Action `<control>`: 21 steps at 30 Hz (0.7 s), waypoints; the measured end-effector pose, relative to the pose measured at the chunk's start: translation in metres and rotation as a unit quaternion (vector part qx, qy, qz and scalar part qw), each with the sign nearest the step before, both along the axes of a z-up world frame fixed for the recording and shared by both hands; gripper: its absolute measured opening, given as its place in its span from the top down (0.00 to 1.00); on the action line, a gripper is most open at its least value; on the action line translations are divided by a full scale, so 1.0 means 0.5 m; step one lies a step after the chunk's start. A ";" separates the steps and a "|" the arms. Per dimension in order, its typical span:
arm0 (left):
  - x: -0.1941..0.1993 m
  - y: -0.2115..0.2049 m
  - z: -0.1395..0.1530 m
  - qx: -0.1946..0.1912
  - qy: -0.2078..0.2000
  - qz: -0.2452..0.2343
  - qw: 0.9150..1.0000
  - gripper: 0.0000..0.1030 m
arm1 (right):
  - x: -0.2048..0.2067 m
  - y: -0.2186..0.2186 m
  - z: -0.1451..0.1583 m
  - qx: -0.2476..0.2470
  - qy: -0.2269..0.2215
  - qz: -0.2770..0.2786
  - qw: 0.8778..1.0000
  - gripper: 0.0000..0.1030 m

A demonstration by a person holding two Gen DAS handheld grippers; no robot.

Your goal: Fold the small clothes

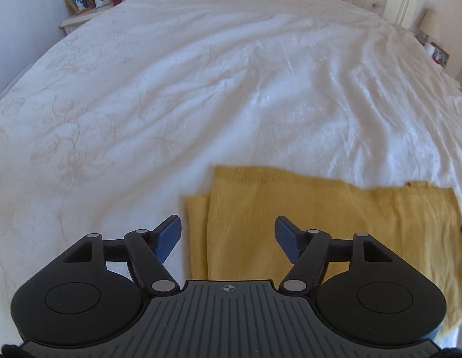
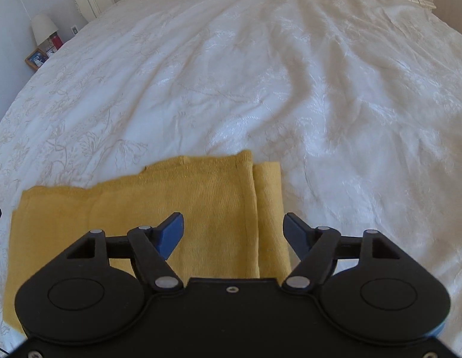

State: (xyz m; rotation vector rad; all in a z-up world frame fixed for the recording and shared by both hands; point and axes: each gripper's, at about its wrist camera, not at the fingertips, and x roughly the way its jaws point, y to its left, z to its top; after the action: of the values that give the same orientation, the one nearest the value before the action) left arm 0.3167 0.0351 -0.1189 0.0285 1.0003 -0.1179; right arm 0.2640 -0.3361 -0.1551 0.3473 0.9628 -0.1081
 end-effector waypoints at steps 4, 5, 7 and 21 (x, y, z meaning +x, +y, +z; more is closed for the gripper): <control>-0.071 0.013 -0.037 -0.007 0.043 0.001 0.999 0.34 | -0.067 -0.008 -0.028 0.044 0.031 -0.018 0.998 0.22; -0.089 0.016 -0.047 -0.006 0.052 0.001 0.999 0.34 | -0.083 -0.007 -0.037 0.055 0.041 -0.018 0.997 0.22; -0.116 0.019 -0.069 0.001 0.071 0.000 0.997 0.34 | -0.109 -0.006 -0.052 0.067 0.061 -0.018 0.996 0.22; -0.218 0.035 -0.082 0.030 0.099 0.016 0.994 0.26 | -0.173 0.027 -0.086 -0.008 0.134 0.026 0.991 0.07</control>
State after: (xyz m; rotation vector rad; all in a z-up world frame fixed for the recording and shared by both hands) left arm 0.2075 0.0526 -0.1598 0.0564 1.2028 -0.0617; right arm 0.1773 -0.3227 -0.1981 0.2959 1.2354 -0.1167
